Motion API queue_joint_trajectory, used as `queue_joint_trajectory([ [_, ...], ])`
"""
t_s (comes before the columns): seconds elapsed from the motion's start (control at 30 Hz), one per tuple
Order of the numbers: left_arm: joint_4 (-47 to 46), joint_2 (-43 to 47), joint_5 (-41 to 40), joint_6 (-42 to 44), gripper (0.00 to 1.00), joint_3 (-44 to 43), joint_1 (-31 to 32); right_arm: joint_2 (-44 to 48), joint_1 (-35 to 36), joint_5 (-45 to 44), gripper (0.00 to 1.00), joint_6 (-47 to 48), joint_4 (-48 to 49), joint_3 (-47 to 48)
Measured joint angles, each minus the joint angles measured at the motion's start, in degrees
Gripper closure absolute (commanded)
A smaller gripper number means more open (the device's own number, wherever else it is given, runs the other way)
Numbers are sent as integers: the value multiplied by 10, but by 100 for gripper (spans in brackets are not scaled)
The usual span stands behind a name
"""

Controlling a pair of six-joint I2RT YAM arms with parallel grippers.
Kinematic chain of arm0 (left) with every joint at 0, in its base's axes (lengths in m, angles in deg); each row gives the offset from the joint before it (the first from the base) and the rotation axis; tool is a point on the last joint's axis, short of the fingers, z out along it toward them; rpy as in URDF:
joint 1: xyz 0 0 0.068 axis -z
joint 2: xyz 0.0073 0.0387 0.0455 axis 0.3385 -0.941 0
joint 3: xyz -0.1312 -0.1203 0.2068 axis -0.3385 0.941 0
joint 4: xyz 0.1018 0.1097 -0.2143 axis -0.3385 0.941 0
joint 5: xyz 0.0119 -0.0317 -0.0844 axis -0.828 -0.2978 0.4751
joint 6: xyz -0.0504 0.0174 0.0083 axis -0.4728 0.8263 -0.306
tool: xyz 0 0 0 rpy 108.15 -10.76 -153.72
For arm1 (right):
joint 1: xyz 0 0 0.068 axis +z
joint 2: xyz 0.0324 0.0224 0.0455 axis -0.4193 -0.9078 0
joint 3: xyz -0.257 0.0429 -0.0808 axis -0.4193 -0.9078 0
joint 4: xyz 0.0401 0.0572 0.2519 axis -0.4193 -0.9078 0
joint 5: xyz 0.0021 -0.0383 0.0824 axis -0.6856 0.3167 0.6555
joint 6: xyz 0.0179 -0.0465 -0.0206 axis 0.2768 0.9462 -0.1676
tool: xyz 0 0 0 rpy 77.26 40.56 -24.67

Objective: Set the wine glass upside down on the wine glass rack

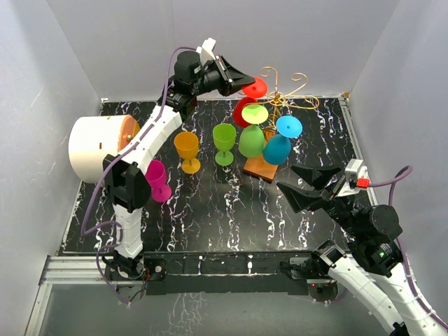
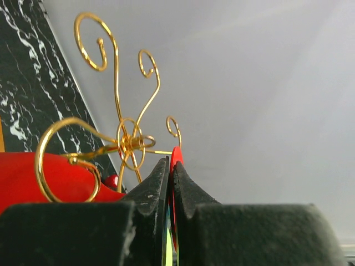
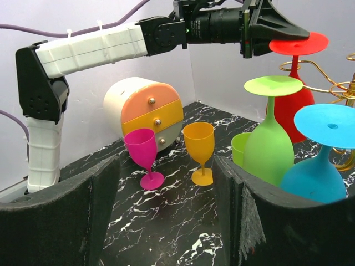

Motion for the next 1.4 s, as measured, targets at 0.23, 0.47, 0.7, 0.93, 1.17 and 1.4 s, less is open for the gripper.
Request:
queue_joint_trajectory([
  [0.23, 28, -47, -14, 13, 100, -84, -1, -1, 0, -5, 35, -2, 1, 0],
  [0.47, 46, -68, -34, 27, 100, -101, -1, -9, 0, -5, 35, -3, 2, 0],
  [0.7, 62, -68, -56, 43, 100, -113, -9, -10, 0, -5, 35, -7, 2, 0],
  [0.93, 65, -62, -84, 54, 100, -94, -22, -10, 0, -4, 35, -10, 4, 0],
  [1.17, 76, -60, -89, 56, 100, -83, -30, -15, 0, -4, 35, -12, 9, 0],
  [1.4, 71, -43, -89, 55, 100, -52, -32, -17, 0, -4, 35, -12, 9, 0],
])
